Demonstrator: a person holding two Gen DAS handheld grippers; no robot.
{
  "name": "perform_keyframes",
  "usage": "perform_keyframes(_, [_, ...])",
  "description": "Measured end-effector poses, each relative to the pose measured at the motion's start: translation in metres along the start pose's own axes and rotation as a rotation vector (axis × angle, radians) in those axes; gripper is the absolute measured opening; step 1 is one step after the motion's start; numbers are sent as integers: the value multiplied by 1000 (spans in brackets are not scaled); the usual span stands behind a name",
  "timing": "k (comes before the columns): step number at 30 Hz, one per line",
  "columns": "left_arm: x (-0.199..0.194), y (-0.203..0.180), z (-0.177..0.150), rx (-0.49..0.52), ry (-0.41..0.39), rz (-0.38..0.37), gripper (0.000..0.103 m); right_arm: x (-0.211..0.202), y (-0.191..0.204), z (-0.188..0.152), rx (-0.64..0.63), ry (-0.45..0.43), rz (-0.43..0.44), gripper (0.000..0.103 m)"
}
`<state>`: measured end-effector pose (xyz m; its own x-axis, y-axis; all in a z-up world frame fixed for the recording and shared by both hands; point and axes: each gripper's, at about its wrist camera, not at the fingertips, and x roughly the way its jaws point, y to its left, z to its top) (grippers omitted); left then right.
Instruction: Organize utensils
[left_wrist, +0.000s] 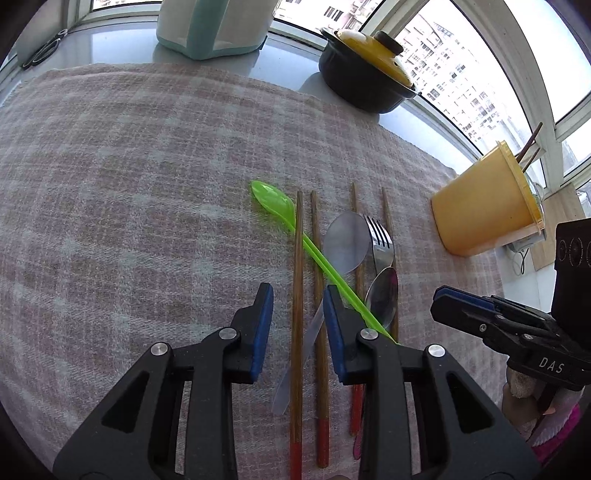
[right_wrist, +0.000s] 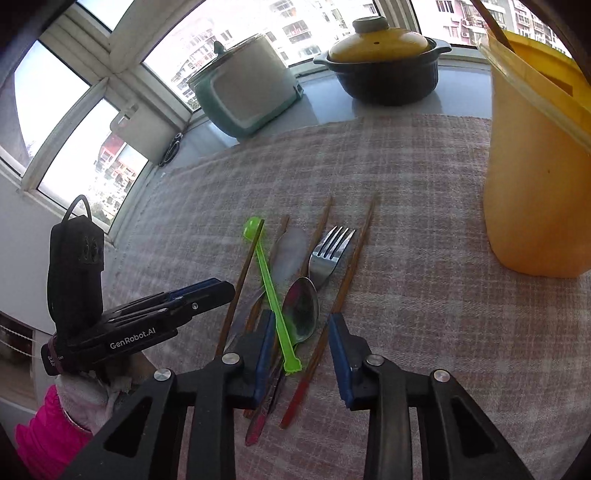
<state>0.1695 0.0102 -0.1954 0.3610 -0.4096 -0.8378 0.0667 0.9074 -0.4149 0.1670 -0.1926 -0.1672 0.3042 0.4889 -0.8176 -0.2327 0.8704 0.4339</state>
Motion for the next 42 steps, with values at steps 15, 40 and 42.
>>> perform_keyframes(15, [18,2,7,0,22,2,28,35,7,14,-74,61,-75,25])
perform_keyframes(40, [29,5,14,0,24,1,4,51,15,19,-154,71,-91,4])
perform_keyframes(42, [27,5,13,-6,21,0,4,49,18,19,-162,63,-93,2])
